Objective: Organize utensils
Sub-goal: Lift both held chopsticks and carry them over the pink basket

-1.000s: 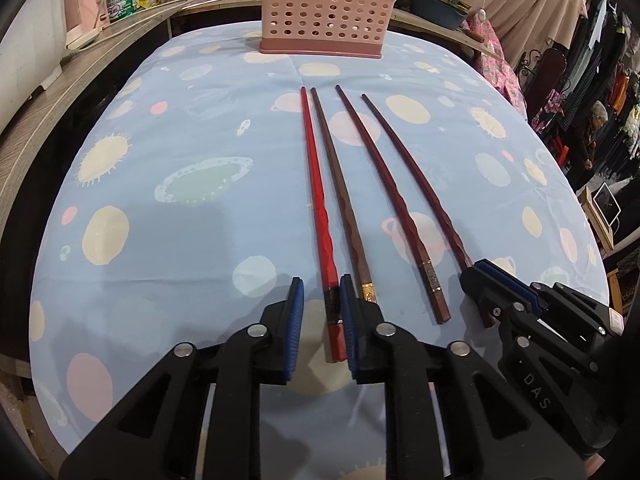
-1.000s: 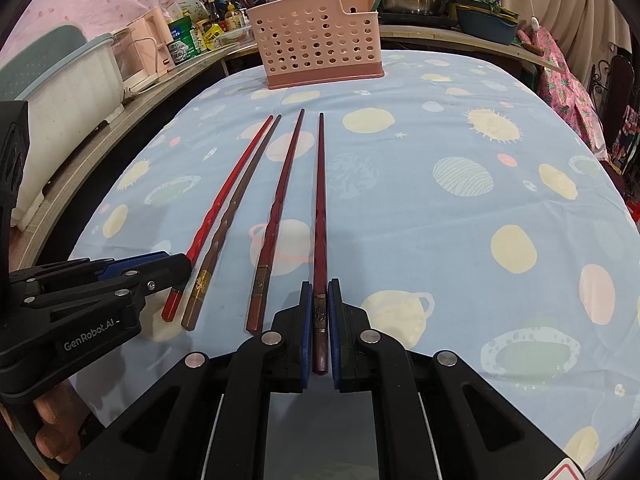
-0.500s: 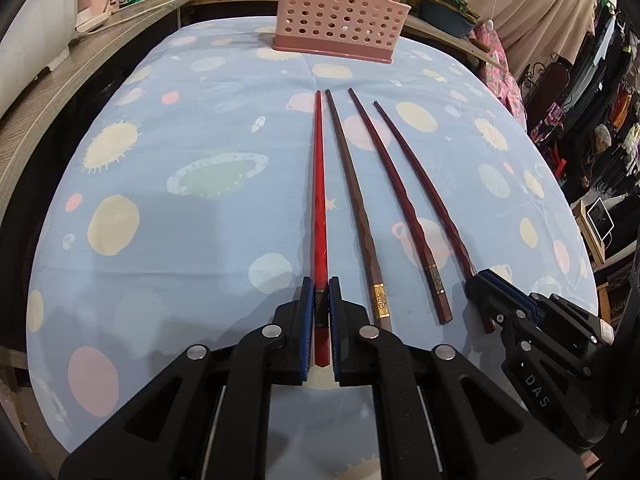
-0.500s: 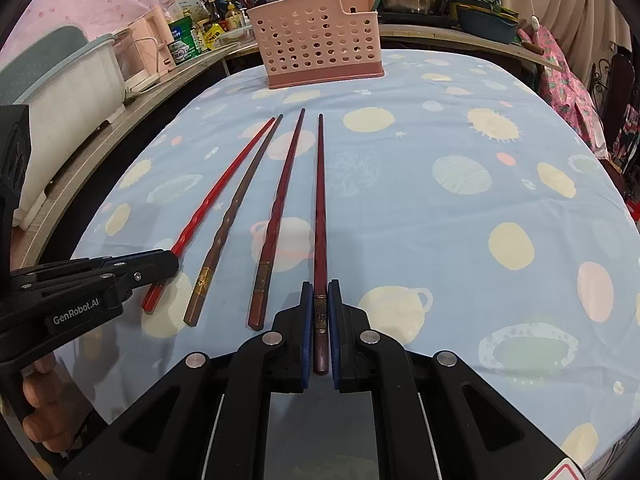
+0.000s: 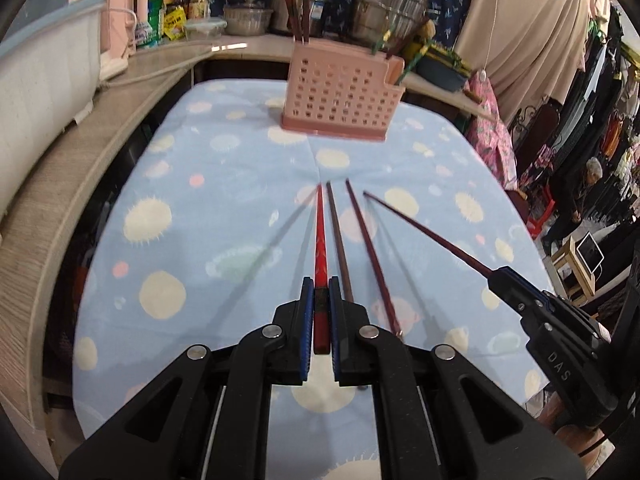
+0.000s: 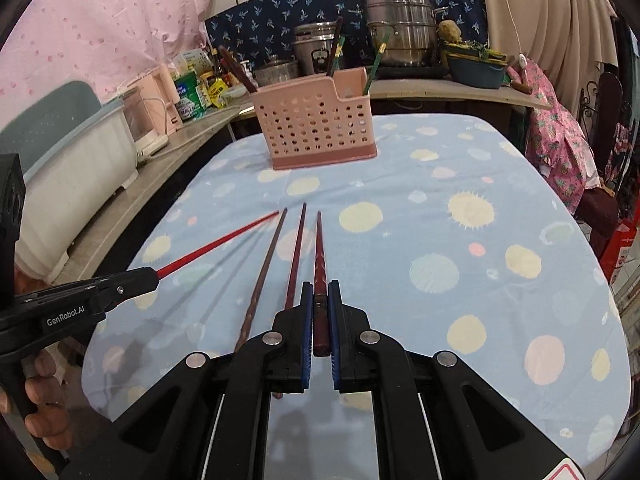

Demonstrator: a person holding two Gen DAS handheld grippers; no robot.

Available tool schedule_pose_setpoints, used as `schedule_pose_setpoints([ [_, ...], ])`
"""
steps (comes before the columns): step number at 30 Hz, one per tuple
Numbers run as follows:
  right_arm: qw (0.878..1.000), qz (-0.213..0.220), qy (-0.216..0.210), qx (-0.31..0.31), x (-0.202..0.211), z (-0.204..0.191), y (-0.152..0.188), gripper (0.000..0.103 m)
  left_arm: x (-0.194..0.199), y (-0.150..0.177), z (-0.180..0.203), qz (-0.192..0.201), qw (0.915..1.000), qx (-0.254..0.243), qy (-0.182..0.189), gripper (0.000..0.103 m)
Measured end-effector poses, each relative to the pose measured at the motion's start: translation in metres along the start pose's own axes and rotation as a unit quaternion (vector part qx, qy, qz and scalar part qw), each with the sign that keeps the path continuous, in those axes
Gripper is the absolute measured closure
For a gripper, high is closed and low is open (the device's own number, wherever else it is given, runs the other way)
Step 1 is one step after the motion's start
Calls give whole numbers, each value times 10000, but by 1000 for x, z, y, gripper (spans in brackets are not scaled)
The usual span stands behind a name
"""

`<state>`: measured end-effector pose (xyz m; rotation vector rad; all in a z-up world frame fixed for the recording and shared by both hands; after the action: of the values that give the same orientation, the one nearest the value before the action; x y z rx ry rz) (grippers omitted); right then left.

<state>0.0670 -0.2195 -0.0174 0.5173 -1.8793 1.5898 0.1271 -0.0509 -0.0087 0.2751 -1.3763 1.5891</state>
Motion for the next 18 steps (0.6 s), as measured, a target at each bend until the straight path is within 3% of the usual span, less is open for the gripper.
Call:
schedule_pose_setpoints([
  [7,9986,488,-20,-206,16,6,-53,96,26,-43,9,536,9984,-149,13,96],
  [18,9948,919,-120,-411,22,10,-111,96,36,-101,13,1008,9944,-279,-143,96],
])
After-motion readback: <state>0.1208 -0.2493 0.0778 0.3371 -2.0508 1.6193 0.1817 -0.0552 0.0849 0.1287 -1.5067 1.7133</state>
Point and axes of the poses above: each gripper's, at about its wrist camera, not at the fingertips, and x roughly against the way its jaws point, z to its right, y to its underside, the point moved 6 cm from there along -x, roughly the way its jaws point, and after that the axes turned 9 degrees about y, right-handed, at the moved point
